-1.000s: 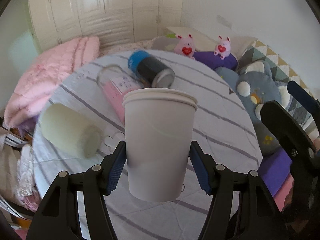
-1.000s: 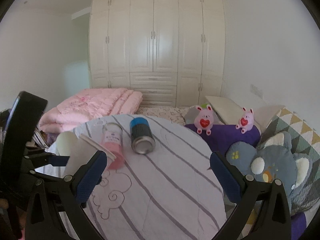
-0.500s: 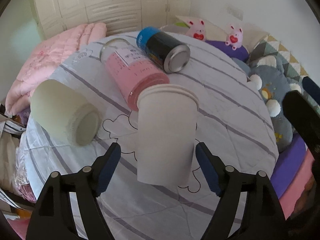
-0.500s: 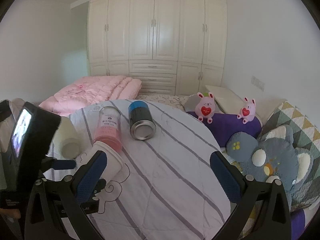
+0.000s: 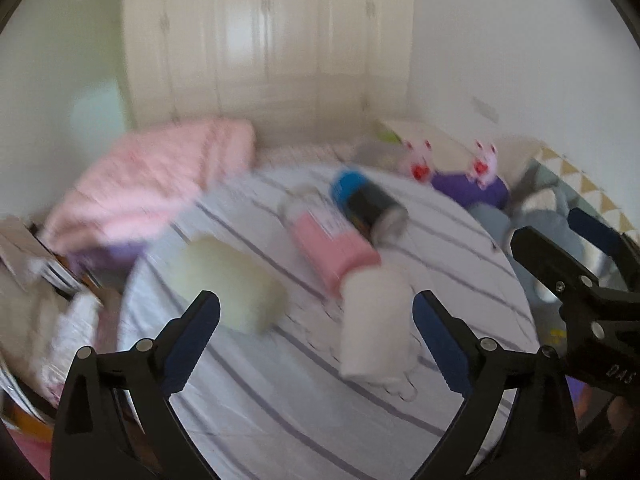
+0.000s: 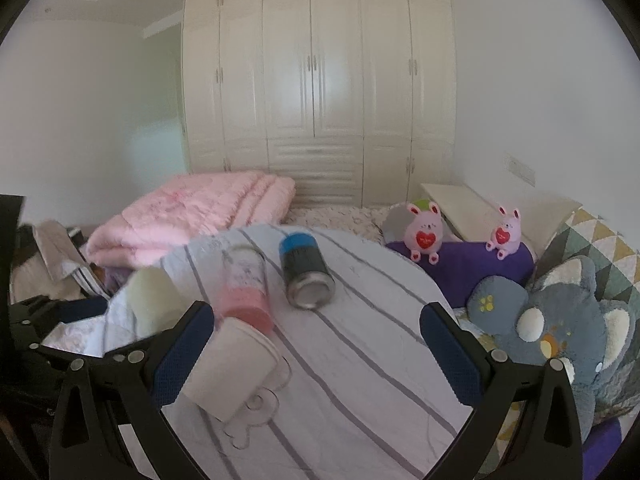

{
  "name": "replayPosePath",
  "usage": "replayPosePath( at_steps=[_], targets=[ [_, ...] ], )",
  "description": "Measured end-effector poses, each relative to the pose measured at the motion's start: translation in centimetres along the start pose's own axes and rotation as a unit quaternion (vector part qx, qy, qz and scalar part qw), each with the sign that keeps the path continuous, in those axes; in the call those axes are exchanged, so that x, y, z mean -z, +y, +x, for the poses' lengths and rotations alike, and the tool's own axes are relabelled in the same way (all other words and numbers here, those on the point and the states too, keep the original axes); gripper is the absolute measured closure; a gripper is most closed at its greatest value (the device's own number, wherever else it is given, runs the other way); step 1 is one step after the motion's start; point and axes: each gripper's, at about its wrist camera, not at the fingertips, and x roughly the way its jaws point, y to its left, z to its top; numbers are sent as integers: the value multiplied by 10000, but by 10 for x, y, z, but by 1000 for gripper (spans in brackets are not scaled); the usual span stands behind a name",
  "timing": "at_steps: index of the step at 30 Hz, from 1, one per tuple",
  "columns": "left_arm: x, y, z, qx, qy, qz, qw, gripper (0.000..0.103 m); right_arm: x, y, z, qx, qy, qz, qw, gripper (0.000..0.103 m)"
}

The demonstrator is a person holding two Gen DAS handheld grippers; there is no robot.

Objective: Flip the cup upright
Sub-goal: 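Open the left gripper and withdraw it from the cup, then grasp the white paper cup with the right gripper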

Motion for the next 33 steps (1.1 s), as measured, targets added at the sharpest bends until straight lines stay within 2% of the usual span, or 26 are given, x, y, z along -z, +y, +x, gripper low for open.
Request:
replayPosePath(
  at_steps=[3,6,11,15,20,31,33],
  targets=[
    [-5,4,-19,-272,-493,-26,9984,1,-9,5,-11,42,-303,-33,9995,0],
    [-7,8,-28,-401,-776,-66,9962,0,-15,9,-18,51,-507,-69,9987,0],
    [-3,9,-32,-521,-954,-163,9939,0,-16,14,-28,255,-757,-194,9966,0],
    [-3,18,-36,-359,-1137,-449,9918,0,-15,17,-31,431,-857,-310,9949,0],
    [-1,21,-34,-249,-1049,-605,9923,0,-11,21,-27,397,-748,-399,9956,0],
    [6,20,-17,-281,-654,-491,9963,0,1,12,-4,232,-209,-213,9993,0],
    [8,19,-9,-281,-473,-414,9976,0,3,8,3,168,-52,-106,9998,0]
  ],
)
